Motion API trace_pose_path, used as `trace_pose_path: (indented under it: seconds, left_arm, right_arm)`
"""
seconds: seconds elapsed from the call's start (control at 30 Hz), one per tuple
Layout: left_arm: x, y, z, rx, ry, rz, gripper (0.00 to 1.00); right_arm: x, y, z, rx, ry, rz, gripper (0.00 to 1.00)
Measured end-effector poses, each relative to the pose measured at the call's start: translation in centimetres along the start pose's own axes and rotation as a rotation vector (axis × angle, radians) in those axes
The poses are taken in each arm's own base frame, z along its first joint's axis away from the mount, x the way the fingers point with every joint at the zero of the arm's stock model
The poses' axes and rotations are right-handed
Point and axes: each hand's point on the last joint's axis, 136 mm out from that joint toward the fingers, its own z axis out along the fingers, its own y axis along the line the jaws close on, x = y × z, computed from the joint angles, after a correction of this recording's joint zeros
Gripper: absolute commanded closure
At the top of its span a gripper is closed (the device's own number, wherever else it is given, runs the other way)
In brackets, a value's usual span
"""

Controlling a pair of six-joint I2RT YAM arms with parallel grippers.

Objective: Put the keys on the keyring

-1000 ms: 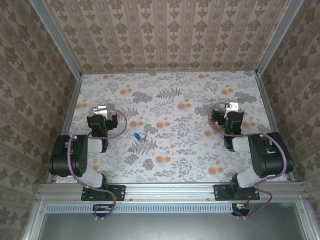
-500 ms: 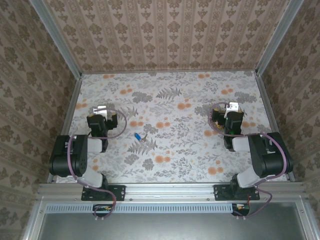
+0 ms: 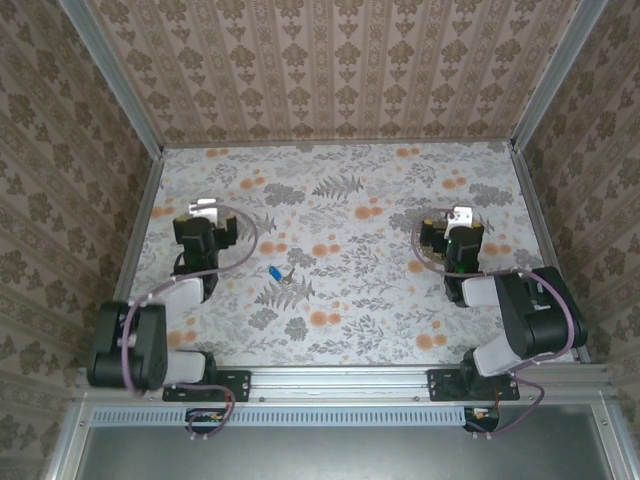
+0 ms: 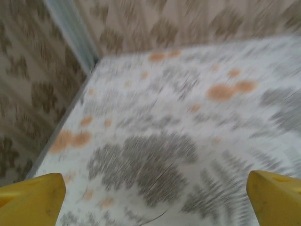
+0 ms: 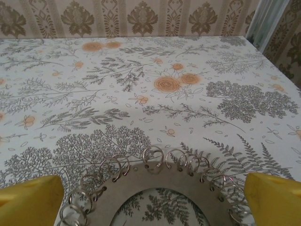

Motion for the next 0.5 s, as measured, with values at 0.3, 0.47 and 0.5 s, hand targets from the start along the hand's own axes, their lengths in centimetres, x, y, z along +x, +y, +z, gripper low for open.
trace_pose_path:
  seconds: [0.3,0.47,0.5]
  left_arm:
    - [-6.4,-9.4,-5.8,0.259,-0.017,-0.034,0.00]
    - [-3.5,-10.3,-5.4,0.286,0.144,-0.093,0.00]
    - [-2.9,-10.7,-5.6,0.307,0.170,-0.103,0.00]
  right_arm:
    - [-14.7,1.7,-3.4,-0.024,-0.062,-0.001,0.00]
    - [-13.0,4.3,-1.6,-0.129,0.177,-0.056,0.00]
    - [-11.1,4.8,-0.9,-0.151,0.259,-0.075,0.00]
